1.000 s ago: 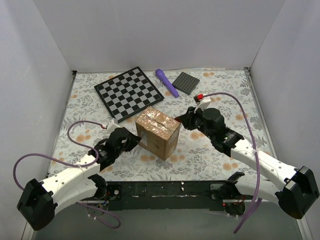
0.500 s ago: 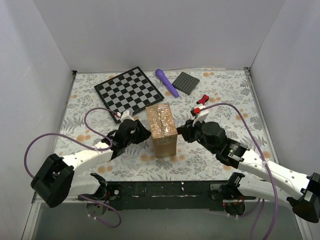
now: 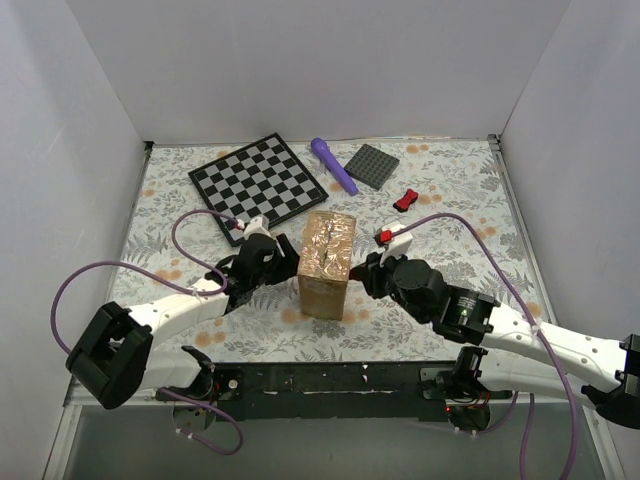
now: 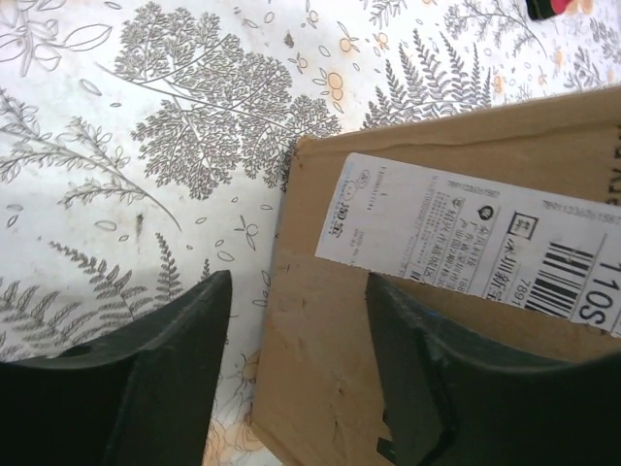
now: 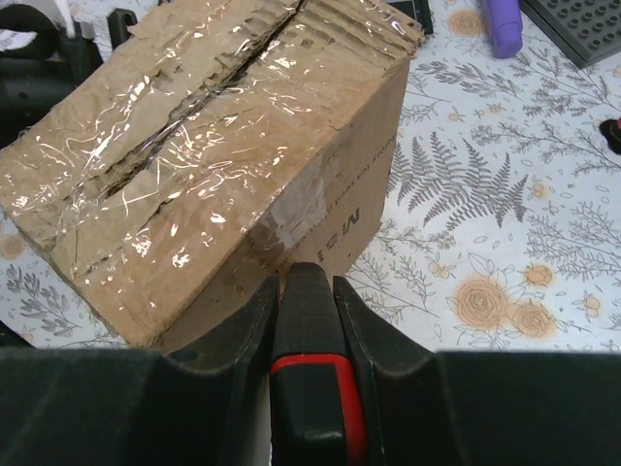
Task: Unpack the express box
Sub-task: Cut the express box at the center of the board.
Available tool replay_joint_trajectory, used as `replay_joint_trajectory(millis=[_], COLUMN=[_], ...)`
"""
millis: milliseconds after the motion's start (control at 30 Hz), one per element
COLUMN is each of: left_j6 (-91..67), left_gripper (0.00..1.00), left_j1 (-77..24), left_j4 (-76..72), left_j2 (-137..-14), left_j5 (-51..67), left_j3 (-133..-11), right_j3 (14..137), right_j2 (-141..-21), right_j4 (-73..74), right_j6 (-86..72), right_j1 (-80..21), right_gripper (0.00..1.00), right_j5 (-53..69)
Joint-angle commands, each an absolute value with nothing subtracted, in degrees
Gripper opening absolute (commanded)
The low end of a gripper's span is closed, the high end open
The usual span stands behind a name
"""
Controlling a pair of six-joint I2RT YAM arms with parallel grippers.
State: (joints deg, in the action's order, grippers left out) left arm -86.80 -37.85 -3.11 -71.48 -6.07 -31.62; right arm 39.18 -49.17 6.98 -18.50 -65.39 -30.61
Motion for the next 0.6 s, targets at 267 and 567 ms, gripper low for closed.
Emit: replay_joint_trajectory(millis=[267,567], left_j6=[-90.5,-81.7], left_gripper=[0.77,0.94], left_j1=[-30.9,-29.6], left_j4=[16.0,5.8], left_j2=[-52.7,-56.7], left_j5=[-18.5,8.4], left_j3=[-44.5,-49.7], right_j3=[54.1,58.9], right_j2=[-44.1,-44.8], right_j4=[17.1,11.7], right_j6=[-11.2,5.2], right_j1=[-66.4,-66.4], right_gripper=[0.01,0.01], right_j5=[-43.4,-20.7])
